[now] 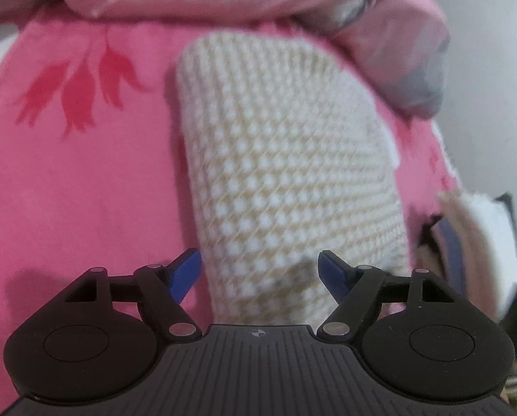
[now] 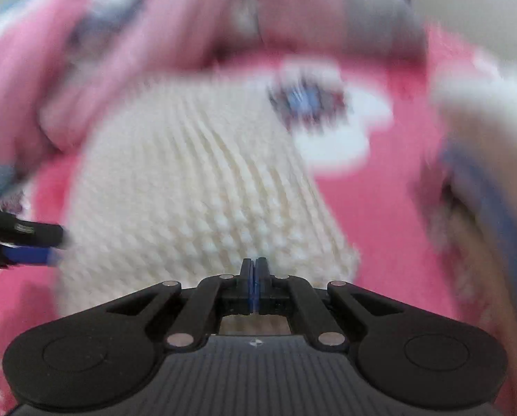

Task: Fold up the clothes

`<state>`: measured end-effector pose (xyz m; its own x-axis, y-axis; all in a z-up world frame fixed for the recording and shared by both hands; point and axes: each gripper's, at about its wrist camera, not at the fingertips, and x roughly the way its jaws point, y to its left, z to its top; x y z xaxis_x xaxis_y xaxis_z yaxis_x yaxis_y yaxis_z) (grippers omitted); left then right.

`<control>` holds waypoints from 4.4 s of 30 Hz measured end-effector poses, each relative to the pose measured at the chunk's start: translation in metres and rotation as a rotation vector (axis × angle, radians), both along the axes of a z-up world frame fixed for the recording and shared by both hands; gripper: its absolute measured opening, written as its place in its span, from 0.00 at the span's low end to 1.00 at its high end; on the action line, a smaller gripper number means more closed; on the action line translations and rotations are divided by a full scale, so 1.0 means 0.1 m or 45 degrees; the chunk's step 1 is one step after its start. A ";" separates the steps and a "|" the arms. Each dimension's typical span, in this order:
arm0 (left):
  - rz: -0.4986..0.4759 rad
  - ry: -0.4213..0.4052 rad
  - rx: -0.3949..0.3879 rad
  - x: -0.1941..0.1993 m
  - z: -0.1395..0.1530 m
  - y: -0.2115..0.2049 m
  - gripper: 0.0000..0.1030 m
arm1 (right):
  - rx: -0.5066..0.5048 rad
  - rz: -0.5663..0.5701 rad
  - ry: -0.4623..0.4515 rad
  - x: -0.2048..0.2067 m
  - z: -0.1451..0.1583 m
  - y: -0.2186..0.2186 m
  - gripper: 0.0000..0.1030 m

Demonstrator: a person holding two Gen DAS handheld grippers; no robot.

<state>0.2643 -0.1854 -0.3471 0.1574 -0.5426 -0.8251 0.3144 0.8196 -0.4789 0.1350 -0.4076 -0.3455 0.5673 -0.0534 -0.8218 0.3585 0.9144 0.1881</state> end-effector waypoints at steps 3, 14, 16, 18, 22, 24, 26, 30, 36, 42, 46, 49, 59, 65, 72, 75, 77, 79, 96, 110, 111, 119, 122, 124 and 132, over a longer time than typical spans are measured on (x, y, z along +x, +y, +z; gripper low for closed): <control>0.042 -0.011 -0.030 -0.01 -0.05 0.00 0.75 | -0.037 0.084 0.074 0.10 -0.07 0.01 0.00; 0.121 -0.016 -0.154 0.10 0.04 0.02 0.77 | 0.136 0.111 -0.140 0.13 0.52 -0.53 0.52; 0.148 -0.010 -0.150 0.15 0.01 0.02 0.77 | 0.201 0.124 -0.131 0.33 0.46 -0.59 0.56; 0.174 0.004 -0.155 0.20 -0.03 0.06 0.78 | 0.240 0.123 -0.122 0.45 0.42 -0.62 0.56; 0.213 0.040 -0.162 0.28 -0.08 0.10 0.78 | 0.195 0.182 -0.154 0.63 0.49 -0.63 0.62; 0.213 0.052 -0.192 0.31 -0.09 0.07 0.78 | 0.177 0.193 -0.124 0.75 0.45 -0.68 0.62; 0.211 0.067 -0.220 0.34 -0.10 0.02 0.82 | 0.234 0.174 -0.098 0.88 0.36 -0.82 0.62; 0.217 0.091 -0.265 0.38 -0.13 -0.02 0.91 | 0.320 0.176 -0.053 1.14 0.20 -1.09 0.67; 0.272 0.124 -0.304 0.49 -0.26 0.01 0.92 | 0.499 0.236 0.048 1.62 -0.08 -1.32 0.73; 0.338 0.192 -0.400 0.69 -0.46 0.00 0.92 | 0.666 0.289 0.092 1.90 -0.35 -1.46 0.85; 0.358 0.239 -0.488 0.76 -0.61 0.00 0.94 | 0.793 0.298 0.084 1.93 -0.48 -1.56 0.94; 0.354 0.235 -0.509 0.75 -0.62 0.00 0.95 | 0.893 0.300 0.077 1.90 -0.55 -1.61 0.98; 0.324 0.256 -0.537 0.76 -0.64 -0.03 0.95 | 1.093 0.469 0.260 1.74 -0.66 -1.32 0.98; 0.315 0.307 -0.601 0.67 -0.58 0.04 0.92 | 1.192 0.446 0.233 1.75 -0.67 -1.23 0.94; 0.303 0.414 -0.532 0.31 -0.43 0.32 0.92 | 1.336 0.399 0.293 1.47 -0.56 -0.92 0.92; 0.343 0.403 -0.488 0.16 -0.46 0.50 0.89 | 1.254 0.466 0.354 1.33 -0.56 -0.72 0.88; 0.369 0.376 -0.468 0.11 -0.47 0.59 0.89 | 1.135 0.503 0.333 1.33 -0.55 -0.65 0.87; 0.375 0.330 -0.464 0.15 -0.48 0.61 0.89 | 1.118 0.479 0.306 1.37 -0.60 -0.68 0.87; 0.300 0.286 -0.472 -0.13 0.04 0.46 0.85 | 0.937 0.409 0.112 0.87 0.24 -0.41 0.57; 0.188 0.275 -0.501 -0.74 1.05 0.40 0.85 | 0.846 0.301 -0.025 -0.26 1.32 -0.29 0.57; 0.167 0.272 -0.499 -0.78 1.13 0.37 0.85 | 0.844 0.288 -0.036 -0.34 1.40 -0.30 0.57; -0.034 0.204 -0.487 -1.02 1.84 0.04 0.85 | 0.848 0.157 -0.144 -1.03 2.03 -0.42 0.57; -0.097 0.182 -0.480 -1.11 2.06 -0.10 0.85 | 0.839 0.102 -0.191 -1.28 2.23 -0.46 0.57; -0.135 0.168 -0.481 -1.22 2.18 -0.07 0.85 | 0.832 0.066 -0.227 -1.44 2.35 -0.49 0.57; -0.226 0.147 -0.465 -1.59 2.47 -0.21 0.85 | 0.820 0.005 -0.304 -1.90 2.67 -0.72 0.57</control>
